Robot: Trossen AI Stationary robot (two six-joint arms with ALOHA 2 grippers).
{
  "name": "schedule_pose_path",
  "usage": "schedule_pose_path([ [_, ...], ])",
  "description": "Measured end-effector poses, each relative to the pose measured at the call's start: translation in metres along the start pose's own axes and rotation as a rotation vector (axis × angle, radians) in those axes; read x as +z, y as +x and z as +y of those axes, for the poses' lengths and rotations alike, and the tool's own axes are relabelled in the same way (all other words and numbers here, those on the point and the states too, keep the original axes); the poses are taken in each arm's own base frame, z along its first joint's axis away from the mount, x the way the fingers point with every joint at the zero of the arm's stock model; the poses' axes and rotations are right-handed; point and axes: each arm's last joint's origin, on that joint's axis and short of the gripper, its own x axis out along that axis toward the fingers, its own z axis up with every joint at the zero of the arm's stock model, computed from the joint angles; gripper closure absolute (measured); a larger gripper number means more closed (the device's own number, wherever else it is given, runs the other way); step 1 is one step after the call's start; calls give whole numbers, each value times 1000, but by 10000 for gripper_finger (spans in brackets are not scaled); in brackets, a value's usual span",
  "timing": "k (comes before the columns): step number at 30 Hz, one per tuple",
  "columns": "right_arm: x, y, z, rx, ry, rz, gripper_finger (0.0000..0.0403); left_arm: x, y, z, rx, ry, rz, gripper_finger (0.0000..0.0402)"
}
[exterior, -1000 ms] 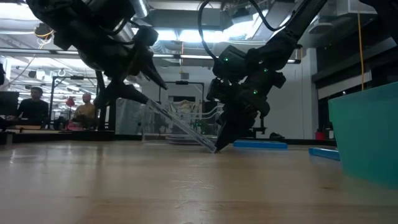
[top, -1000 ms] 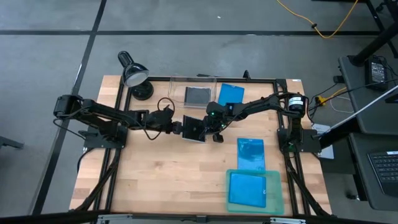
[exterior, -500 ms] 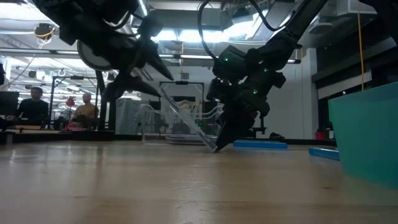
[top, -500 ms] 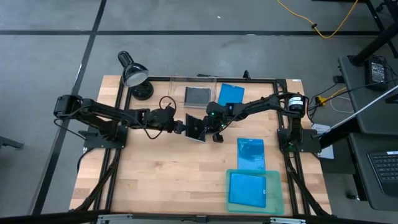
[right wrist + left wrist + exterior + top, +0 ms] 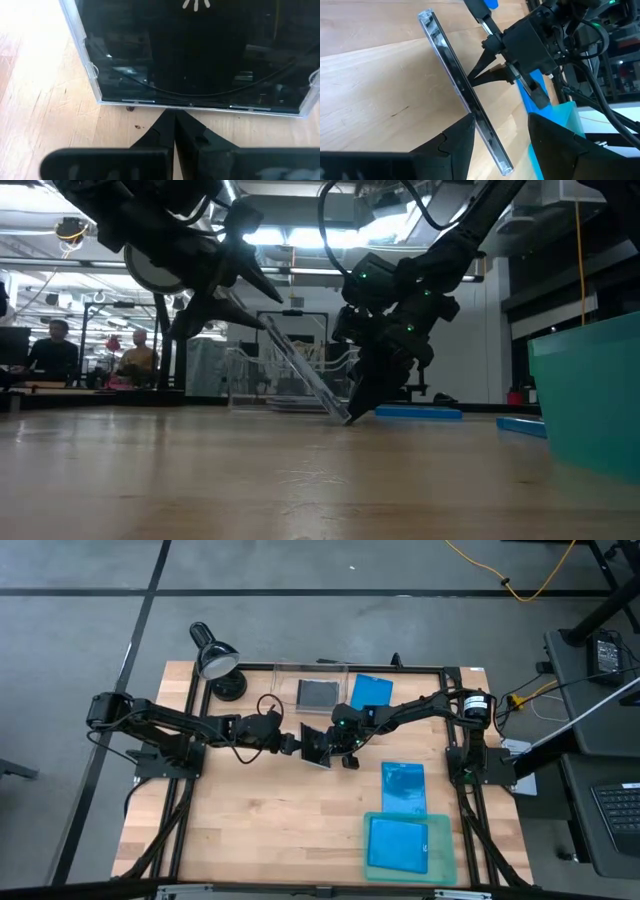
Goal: Pick & place jewel cases by type
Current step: Put the black cd case into the transparent bin
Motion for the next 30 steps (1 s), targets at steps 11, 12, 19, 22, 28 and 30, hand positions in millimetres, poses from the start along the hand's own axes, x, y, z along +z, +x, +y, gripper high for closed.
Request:
schedule_pose_path([
  [11, 0, 0, 0, 0, 0, 0, 391, 2, 0, -4, -17, 33, -8, 224],
  [12, 0, 0, 0, -1, -1, -1, 391, 2, 0, -5, -20, 39, -9, 224],
  [19, 1, 0, 0, -7, -6, -5, 391, 5, 2, -12, -35, 64, -15, 224],
  [22, 1, 0, 0, -6, -6, -5, 391, 5, 8, -14, -37, 69, -1, 224],
  [28, 1, 0, 0, -6, -6, -5, 391, 1, 24, -12, -11, 68, 79, 224],
  [30, 1, 0, 0, -6, -5, -4, 391, 0, 29, -12, -5, 67, 90, 224],
])
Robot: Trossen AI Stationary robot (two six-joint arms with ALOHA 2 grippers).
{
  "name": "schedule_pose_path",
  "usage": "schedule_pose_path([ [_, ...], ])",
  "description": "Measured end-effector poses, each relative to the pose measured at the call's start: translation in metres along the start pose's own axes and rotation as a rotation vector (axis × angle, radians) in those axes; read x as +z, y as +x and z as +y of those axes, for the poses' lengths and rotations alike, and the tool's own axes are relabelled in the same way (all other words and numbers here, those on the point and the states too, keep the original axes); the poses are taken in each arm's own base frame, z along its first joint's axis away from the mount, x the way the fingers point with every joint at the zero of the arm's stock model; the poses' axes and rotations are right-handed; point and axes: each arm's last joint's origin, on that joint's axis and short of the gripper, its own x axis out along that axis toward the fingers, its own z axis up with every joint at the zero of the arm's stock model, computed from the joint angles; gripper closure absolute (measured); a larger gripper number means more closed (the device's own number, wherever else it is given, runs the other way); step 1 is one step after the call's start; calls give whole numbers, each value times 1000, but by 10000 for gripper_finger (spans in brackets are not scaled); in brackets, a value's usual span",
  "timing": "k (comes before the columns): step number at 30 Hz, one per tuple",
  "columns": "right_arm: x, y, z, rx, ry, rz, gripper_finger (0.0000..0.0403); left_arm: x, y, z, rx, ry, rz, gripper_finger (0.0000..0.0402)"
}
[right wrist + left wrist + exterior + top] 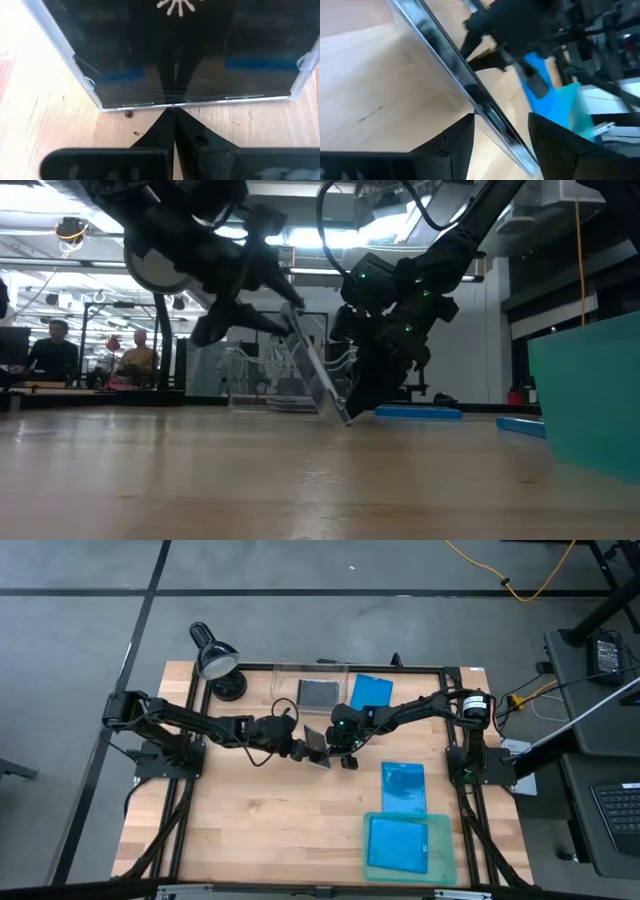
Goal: Pick & place jewel cases by type
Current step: Put the black cd case into the transparent bin
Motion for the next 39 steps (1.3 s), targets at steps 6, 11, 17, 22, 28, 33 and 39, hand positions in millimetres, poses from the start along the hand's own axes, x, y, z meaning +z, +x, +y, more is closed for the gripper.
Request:
schedule_pose_path([
  [6, 0, 0, 0, 7, 3, 0, 391, 10, 3, -1, 3, -3, -31, 224],
  [11, 0, 0, 0, 9, 4, 2, 391, 17, 3, 3, 17, -32, -34, 224],
  [17, 0, 0, 0, 10, 4, 2, 391, 17, 2, 14, 105, -63, 36, 228],
  [22, 0, 0, 0, 12, 5, 3, 391, 16, 2, 16, 125, -60, 50, 246],
  [28, -1, 0, 0, 12, 5, 3, 391, 13, 1, 21, 177, -62, 67, 283],
  [33, -1, 0, 0, 13, 7, 7, 391, 12, 0, 24, 213, -61, 78, 323],
  [39, -2, -6, 2, 18, 18, 35, 391, 13, -3, 21, 195, -39, 74, 364],
])
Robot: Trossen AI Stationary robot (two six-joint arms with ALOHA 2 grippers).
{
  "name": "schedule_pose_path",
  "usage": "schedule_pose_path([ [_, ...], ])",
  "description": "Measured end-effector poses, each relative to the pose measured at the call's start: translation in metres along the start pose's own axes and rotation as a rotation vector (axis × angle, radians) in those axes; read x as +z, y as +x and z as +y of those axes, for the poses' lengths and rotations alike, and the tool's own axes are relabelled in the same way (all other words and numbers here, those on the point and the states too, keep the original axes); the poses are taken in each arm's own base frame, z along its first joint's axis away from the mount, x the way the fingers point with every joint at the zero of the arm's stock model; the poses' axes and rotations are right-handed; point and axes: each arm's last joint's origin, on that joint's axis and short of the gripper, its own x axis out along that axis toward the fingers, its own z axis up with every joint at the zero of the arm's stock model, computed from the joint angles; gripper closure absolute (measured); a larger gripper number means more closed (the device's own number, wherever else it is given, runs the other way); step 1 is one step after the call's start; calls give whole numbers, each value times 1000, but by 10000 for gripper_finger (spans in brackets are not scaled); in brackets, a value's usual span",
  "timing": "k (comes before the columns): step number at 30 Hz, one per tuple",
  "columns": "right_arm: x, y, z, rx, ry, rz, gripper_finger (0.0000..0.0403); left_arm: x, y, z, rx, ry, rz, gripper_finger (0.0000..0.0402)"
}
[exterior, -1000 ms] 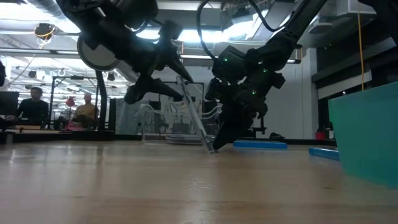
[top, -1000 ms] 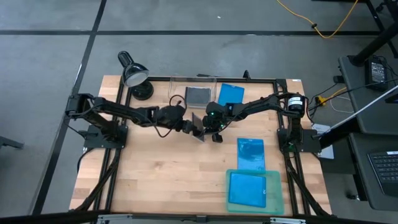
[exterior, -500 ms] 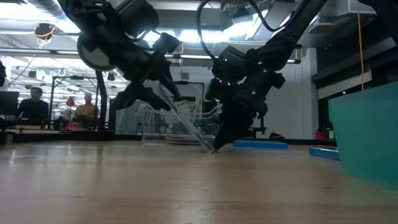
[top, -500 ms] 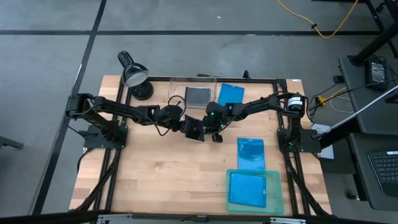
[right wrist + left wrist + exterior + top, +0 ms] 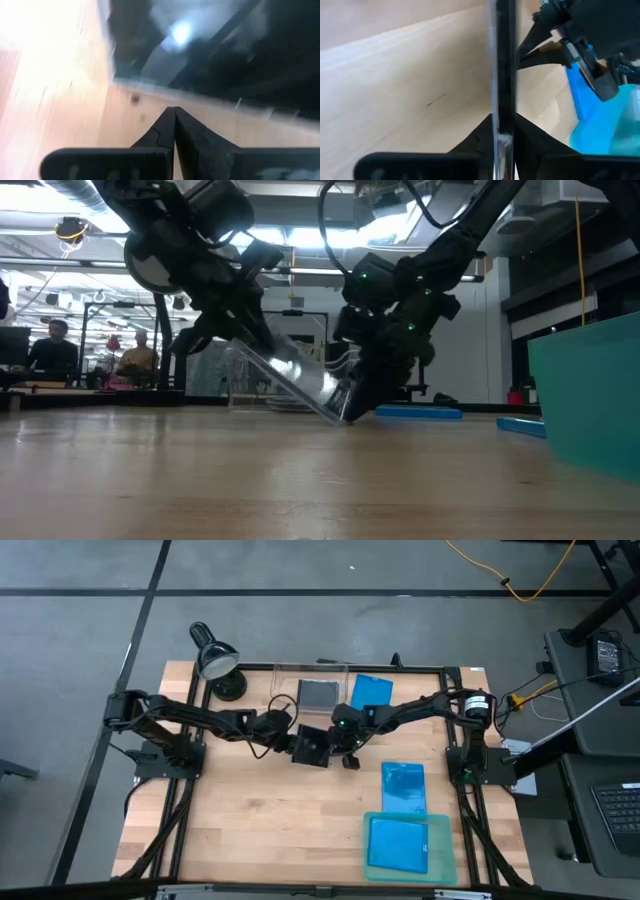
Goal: Pick & place jewel cases by type
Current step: Put the black cd case into the transparent bin
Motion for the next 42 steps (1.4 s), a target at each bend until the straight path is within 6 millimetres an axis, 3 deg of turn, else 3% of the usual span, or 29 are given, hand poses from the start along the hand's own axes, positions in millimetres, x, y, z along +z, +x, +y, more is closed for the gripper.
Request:
schedule_pose_path([
  [4, 1, -16, 1, -12, 15, 15, 391, 1, -7, -2, -13, 40, -13, 376],
  [8, 11, -49, 0, -87, 14, -25, 391, 3, -19, -6, -34, 96, -48, 376],
  [17, 32, -146, 18, -285, -14, -234, 391, 11, -65, -25, -200, 363, -187, 378],
  [26, 31, -232, 54, -381, -62, -477, 391, 12, -126, -36, -310, 644, -436, 378],
  [33, 20, -271, 66, -460, -4, -598, 391, 8, -165, -38, -348, 901, -625, 378],
  [42, 13, -284, 73, -442, 81, -632, 391, 5, -200, -49, -362, 1169, -781, 378],
])
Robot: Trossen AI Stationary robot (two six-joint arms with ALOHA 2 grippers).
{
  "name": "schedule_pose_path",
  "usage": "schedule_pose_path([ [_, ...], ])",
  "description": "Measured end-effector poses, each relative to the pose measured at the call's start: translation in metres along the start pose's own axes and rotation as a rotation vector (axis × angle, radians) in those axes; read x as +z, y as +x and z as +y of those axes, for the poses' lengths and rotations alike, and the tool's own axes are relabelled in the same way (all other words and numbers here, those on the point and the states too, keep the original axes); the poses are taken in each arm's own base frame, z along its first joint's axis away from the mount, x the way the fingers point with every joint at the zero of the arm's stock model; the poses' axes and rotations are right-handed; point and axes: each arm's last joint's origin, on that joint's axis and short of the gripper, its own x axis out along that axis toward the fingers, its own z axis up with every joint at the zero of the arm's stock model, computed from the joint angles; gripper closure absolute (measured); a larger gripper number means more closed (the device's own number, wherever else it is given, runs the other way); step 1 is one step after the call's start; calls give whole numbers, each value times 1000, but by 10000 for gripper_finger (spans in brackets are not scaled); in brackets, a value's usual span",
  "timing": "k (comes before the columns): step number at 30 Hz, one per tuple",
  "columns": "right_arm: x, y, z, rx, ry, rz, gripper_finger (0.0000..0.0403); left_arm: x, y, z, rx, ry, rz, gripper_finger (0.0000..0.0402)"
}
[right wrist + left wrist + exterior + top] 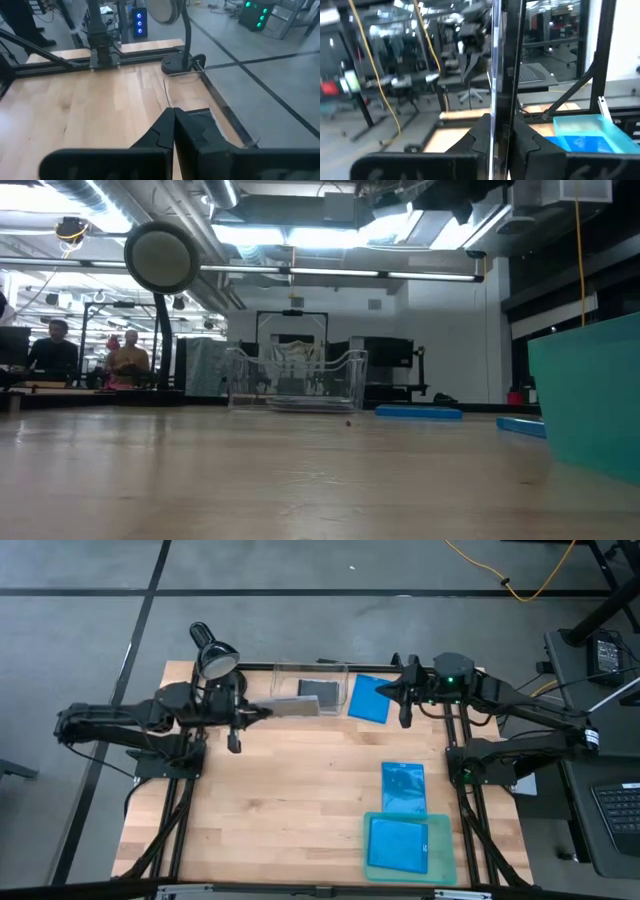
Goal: Pick & place jewel cases by type
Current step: Put the black cd case into the transparent bin
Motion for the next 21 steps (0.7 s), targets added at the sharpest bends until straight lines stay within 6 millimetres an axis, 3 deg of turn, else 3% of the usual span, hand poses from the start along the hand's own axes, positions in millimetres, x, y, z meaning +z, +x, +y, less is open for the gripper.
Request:
schedule_pose_path([
  [15, 2, 0, 0, 3, 69, -19, 391, 59, -20, -14, 11, 390, -8, 378],
  [21, 2, 0, 0, 3, 95, -19, 391, 70, -28, -19, 67, 607, 15, 378],
])
